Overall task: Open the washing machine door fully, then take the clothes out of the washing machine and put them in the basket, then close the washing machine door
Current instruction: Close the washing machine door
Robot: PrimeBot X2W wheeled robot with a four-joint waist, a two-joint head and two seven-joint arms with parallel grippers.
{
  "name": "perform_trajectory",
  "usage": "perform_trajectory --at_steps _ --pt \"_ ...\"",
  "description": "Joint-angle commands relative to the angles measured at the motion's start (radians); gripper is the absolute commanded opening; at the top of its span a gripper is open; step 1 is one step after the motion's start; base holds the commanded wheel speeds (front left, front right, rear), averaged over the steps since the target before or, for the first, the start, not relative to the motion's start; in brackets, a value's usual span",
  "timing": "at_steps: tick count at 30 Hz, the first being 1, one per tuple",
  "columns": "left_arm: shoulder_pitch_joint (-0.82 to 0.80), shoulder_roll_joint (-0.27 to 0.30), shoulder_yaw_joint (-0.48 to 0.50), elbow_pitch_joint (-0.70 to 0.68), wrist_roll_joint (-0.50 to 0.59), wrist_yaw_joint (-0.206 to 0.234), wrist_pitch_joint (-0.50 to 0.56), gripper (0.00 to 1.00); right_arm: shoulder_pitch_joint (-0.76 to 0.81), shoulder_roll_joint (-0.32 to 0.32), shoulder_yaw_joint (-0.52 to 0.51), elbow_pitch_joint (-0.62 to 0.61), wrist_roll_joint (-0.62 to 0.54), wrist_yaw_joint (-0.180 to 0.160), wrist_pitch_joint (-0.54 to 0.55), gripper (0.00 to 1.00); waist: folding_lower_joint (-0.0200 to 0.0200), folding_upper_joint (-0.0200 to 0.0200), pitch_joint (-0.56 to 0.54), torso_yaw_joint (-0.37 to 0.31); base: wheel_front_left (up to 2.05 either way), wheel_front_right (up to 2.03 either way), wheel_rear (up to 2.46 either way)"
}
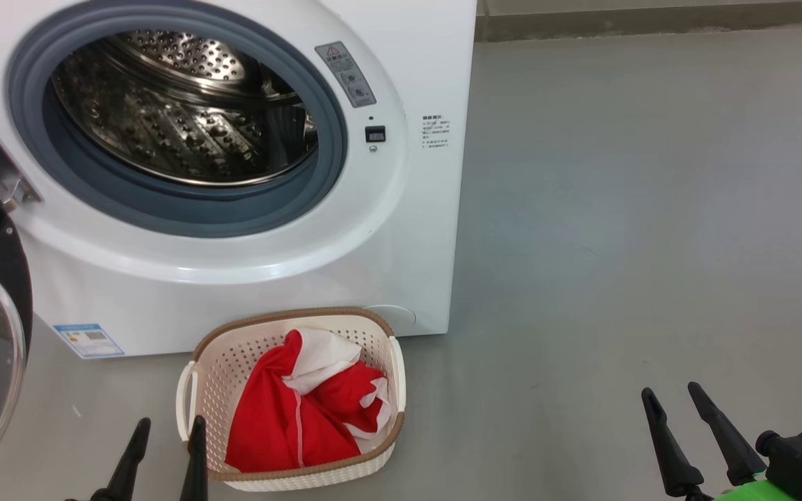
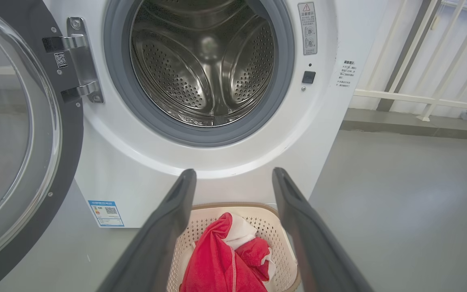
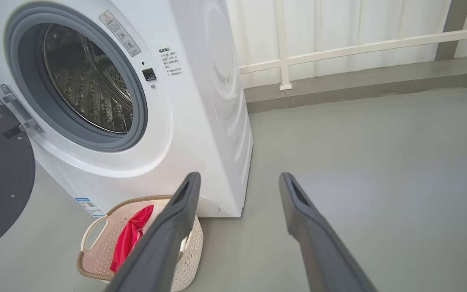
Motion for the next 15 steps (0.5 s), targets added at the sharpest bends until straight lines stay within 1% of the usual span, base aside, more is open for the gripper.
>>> perform_trajectory --at_steps 1,4,15 --pt "-0.015 0.011 0.029 -0.033 -0.007 -0.003 -0.002 1.0 -0.026 -0.018 0.014 -0.026 -0.001 0.005 -0.006 1.0 0.0 0.0 0.002 0.001 -0.54 0.54 0.0" --pt "-0.017 0.011 0.027 -0.037 -0.009 -0.004 -0.002 1.0 -0.027 -0.017 0.013 -0.027 -0.002 0.005 -0.006 1.0 0.0 0.0 0.005 0.001 -0.27 0.27 0.0" --pt "-0.024 0.011 0.019 -0.038 -0.017 -0.004 -0.002 1.0 -0.032 -0.015 0.015 -0.029 -0.004 0.005 -0.006 1.0 0.0 0.0 0.012 0.014 0.0 0.0 0.0"
